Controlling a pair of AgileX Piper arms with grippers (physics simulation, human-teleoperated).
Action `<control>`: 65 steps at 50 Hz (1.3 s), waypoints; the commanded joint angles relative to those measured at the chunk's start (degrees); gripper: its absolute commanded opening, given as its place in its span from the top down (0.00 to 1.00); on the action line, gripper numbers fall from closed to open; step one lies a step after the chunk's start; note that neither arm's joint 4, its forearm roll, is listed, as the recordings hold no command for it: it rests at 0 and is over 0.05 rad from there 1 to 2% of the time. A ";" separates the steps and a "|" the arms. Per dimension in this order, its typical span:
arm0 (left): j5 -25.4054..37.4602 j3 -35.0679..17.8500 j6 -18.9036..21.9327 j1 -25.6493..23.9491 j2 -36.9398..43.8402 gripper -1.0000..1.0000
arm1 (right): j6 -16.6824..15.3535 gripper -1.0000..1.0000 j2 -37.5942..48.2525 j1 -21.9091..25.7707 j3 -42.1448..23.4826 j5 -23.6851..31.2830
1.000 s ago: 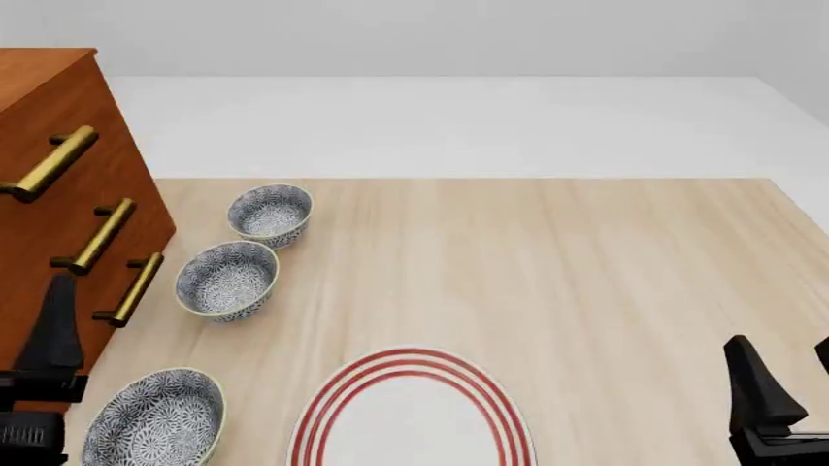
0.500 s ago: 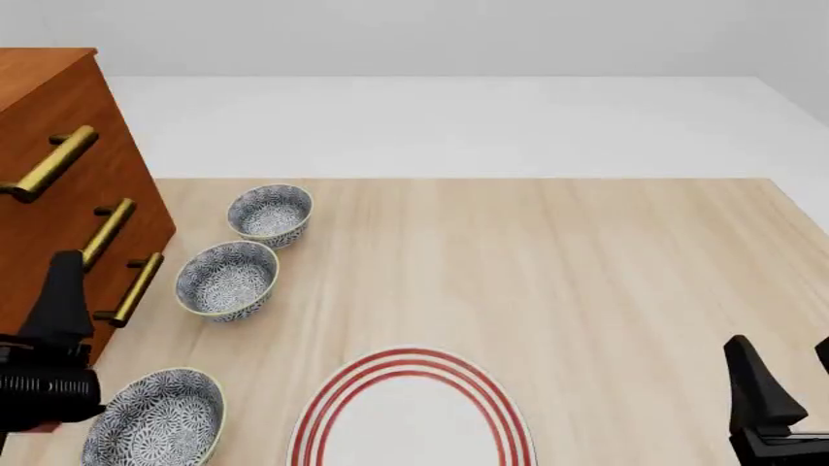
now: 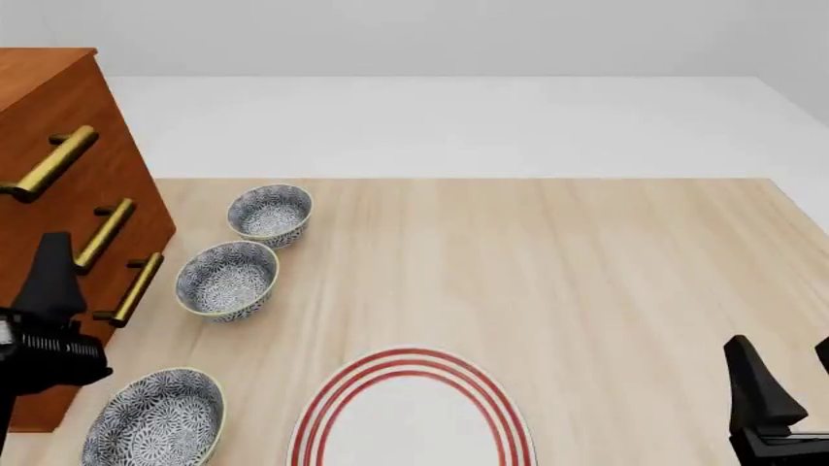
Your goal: Open the top drawer of the cabinet.
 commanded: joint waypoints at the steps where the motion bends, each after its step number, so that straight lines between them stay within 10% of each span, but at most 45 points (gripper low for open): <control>1: -0.82 -1.14 1.61 0.61 3.16 0.00 | 0.01 0.00 0.01 0.00 0.00 0.00; 65: -0.84 -7.16 4.16 2.63 16.51 0.00 | 0.01 0.00 -0.02 0.00 0.00 0.00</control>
